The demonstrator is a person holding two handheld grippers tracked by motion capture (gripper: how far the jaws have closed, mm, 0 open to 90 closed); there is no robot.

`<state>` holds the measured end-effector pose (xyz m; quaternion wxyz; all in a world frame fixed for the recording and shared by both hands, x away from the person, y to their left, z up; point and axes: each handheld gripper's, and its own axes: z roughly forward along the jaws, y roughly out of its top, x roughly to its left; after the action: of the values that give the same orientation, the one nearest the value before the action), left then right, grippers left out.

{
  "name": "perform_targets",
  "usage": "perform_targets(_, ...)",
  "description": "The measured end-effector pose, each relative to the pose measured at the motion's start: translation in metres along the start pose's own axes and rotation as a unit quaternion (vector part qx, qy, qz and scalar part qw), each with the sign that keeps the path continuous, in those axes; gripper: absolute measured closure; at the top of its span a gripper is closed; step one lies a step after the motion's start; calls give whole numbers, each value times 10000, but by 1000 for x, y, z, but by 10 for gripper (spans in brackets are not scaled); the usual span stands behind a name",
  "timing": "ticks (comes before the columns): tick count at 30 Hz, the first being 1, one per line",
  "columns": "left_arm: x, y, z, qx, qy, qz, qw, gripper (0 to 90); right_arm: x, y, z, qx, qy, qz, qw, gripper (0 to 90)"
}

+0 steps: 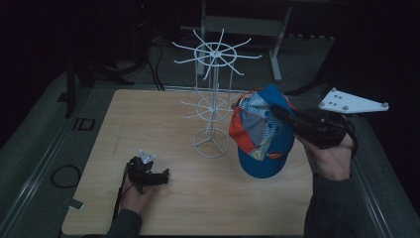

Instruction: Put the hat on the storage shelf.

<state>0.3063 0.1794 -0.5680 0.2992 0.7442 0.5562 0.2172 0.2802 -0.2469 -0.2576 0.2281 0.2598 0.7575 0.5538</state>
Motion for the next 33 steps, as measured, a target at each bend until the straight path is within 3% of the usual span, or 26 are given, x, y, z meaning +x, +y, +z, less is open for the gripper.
perform_targets(13, 0, 0, 0, 6, -3, 11, 10000, 23, 2, 19, -5, -360, 192, -1, 9992, 854)
perform_targets(23, 0, 0, 0, 13, -6, 20, 10000, 23, 13, 47, -7, -659, 251, -200, 9973, 854)
perform_targets(28, 0, 0, 0, 15, -4, 25, 10000, 23, 15, 52, 7, -521, 221, -308, 9979, 853)
perform_targets(33, -1, 0, 0, -12, -6, -4, 10000, 23, 11, 39, 26, -270, 180, -267, 9991, 851)
